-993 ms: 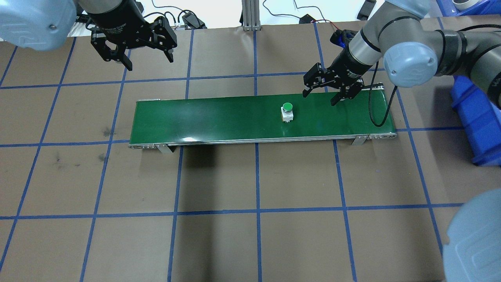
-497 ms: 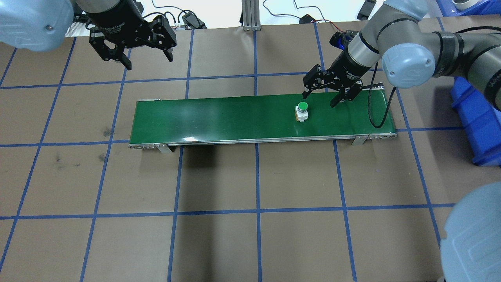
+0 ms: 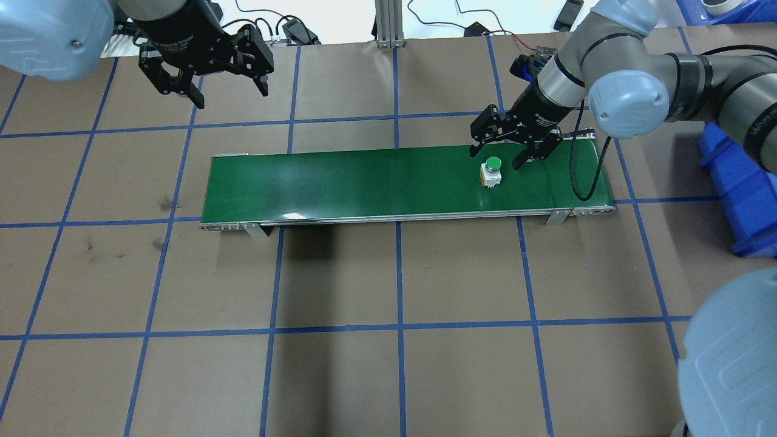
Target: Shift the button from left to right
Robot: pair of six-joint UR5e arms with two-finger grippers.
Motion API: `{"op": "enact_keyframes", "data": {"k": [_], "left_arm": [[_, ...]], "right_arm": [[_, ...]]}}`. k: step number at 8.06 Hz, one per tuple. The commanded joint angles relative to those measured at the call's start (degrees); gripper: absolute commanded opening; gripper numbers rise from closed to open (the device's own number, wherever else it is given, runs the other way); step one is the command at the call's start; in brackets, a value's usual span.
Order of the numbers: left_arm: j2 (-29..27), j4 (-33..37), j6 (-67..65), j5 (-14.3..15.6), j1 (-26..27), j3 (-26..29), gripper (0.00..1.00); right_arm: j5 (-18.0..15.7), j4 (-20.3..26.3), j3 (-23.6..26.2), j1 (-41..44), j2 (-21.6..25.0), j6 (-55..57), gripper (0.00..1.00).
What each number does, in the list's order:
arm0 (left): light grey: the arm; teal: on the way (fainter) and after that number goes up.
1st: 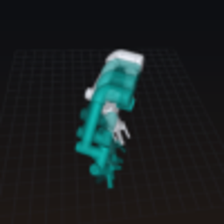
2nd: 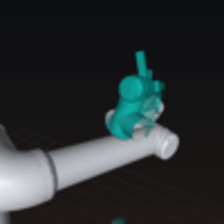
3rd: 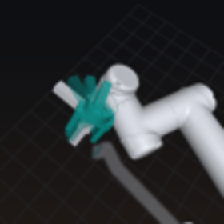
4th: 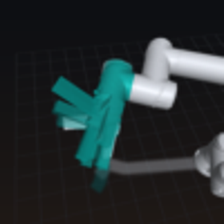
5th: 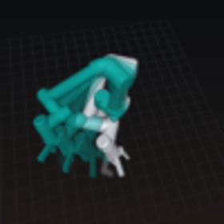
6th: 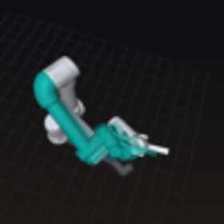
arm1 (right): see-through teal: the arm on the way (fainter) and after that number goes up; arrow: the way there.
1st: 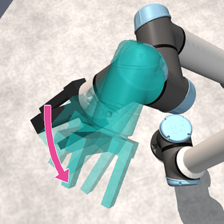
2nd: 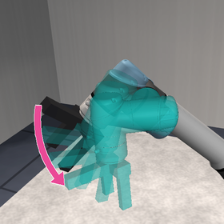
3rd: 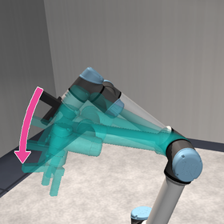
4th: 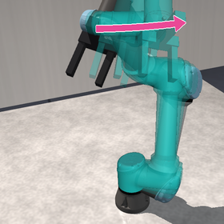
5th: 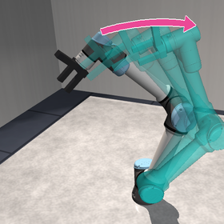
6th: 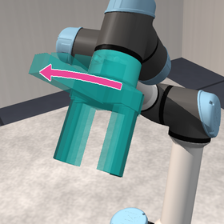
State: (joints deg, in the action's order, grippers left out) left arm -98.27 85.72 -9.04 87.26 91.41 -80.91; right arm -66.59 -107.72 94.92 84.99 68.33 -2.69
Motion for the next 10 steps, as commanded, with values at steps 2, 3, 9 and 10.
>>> {"op": "enact_keyframes", "data": {"k": [2, 3, 9, 10], "left_arm": [[0.01, -0.03, 0.16, 0.02, 0.00, -0.04, 1.00], [0.01, -0.03, 0.07, 0.10, 0.00, -0.04, 1.00], [0.10, -0.47, 0.16, 0.02, 0.00, 0.05, 1.00], [0.10, -0.56, 0.16, -0.07, 0.00, -0.04, 1.00]], "right_arm": [[-7.49, -1.80, 0.00, 0.00, -0.92, -4.05, 0.57], [-8.98, -1.80, 0.00, 0.00, -0.92, -4.42, 0.55], [-18.73, -0.13, -1.83, -0.09, -0.57, -5.92, 0.03], [-21.28, 2.66, -4.80, -0.61, 0.48, -6.53, 0.01]]}}
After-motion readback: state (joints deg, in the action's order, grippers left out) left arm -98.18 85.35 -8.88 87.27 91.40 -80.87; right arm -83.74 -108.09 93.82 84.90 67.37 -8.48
